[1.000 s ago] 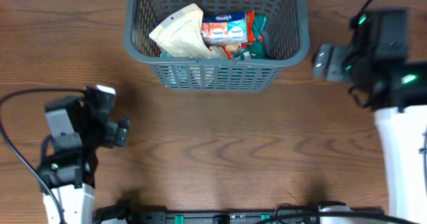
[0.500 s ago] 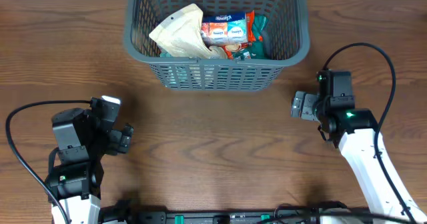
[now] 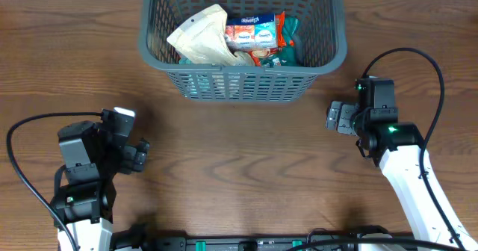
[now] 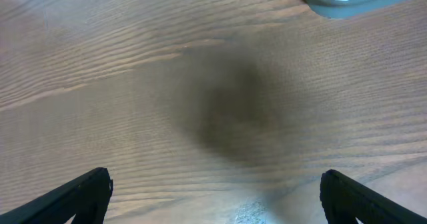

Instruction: Pack container

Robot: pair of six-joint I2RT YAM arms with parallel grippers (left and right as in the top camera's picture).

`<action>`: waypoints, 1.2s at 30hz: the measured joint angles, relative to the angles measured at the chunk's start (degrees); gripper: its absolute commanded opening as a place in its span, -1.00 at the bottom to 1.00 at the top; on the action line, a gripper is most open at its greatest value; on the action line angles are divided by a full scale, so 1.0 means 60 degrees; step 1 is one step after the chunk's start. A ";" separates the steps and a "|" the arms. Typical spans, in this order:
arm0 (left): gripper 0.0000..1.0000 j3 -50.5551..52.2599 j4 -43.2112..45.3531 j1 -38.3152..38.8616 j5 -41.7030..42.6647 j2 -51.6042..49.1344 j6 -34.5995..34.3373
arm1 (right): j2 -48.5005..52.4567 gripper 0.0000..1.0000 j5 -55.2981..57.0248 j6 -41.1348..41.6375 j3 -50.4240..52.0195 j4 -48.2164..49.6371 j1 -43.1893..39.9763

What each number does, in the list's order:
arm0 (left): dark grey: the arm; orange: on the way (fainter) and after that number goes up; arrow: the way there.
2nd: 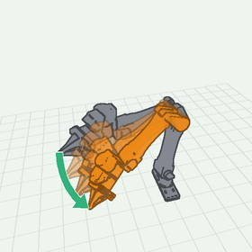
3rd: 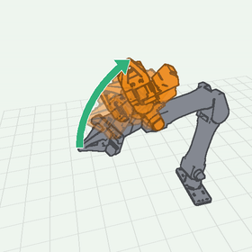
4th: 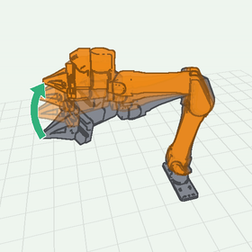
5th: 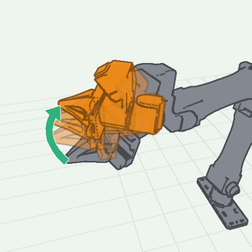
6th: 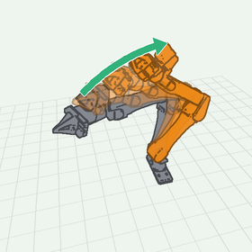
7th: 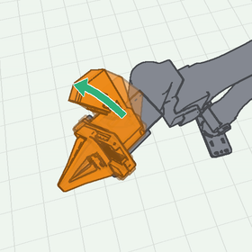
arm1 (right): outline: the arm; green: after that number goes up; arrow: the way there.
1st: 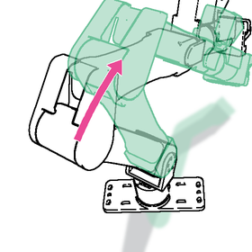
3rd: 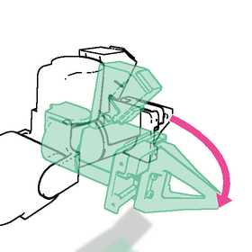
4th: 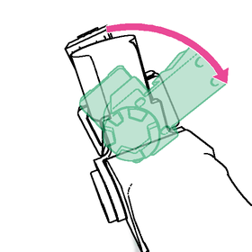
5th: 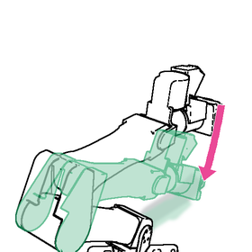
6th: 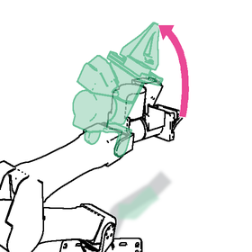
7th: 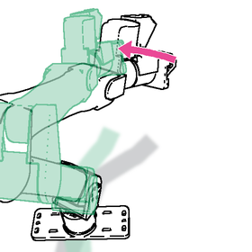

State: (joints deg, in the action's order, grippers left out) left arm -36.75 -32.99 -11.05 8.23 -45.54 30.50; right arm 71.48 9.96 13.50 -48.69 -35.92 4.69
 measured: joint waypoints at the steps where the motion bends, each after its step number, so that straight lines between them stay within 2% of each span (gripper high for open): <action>1: 0.97 0.0000 0.0000 0.0000 0.0000 0.0000 0.0000 | 0.0000 0.99 0.0000 0.0000 0.0000 0.0000 0.0000; 10: 0.97 0.0000 0.0000 0.0000 0.0000 0.0000 0.0000 | -0.0036 0.98 0.0000 0.0000 0.0000 -0.0029 0.0000; 14: 0.97 0.0000 0.0000 0.0000 0.0000 0.0000 0.0000 | -0.0648 0.98 0.0142 0.0000 0.0033 -0.0182 0.0000; 20: 0.97 0.0004 0.0004 0.0000 0.0000 0.0000 0.0000 | -0.3850 0.99 -0.0073 -0.0015 0.1100 -0.0080 0.0029; 28: 0.97 0.0007 0.0007 0.0000 0.0000 0.0007 0.0000 | -0.8601 0.98 -0.0488 -0.0018 0.4346 0.0047 0.0117; 30: 0.97 0.0007 -0.0004 0.0000 0.0000 0.0004 0.0004 | -0.9475 0.99 -0.0597 -0.0018 0.5009 0.0586 0.0117; 33: 0.97 0.0011 0.0000 0.0000 0.0000 0.0000 0.0004 | -1.0444 0.98 -0.0699 -0.0018 0.5883 0.2240 0.0117; 36: 0.97 0.0011 0.0000 0.0000 0.0004 0.0000 0.0004 | -1.0965 0.98 -0.0685 -0.0036 0.6870 0.5053 0.0127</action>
State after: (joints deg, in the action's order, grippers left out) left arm -36.69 -32.99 -11.05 8.25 -45.54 30.52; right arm 5.69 5.85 13.28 -7.46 -5.61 5.45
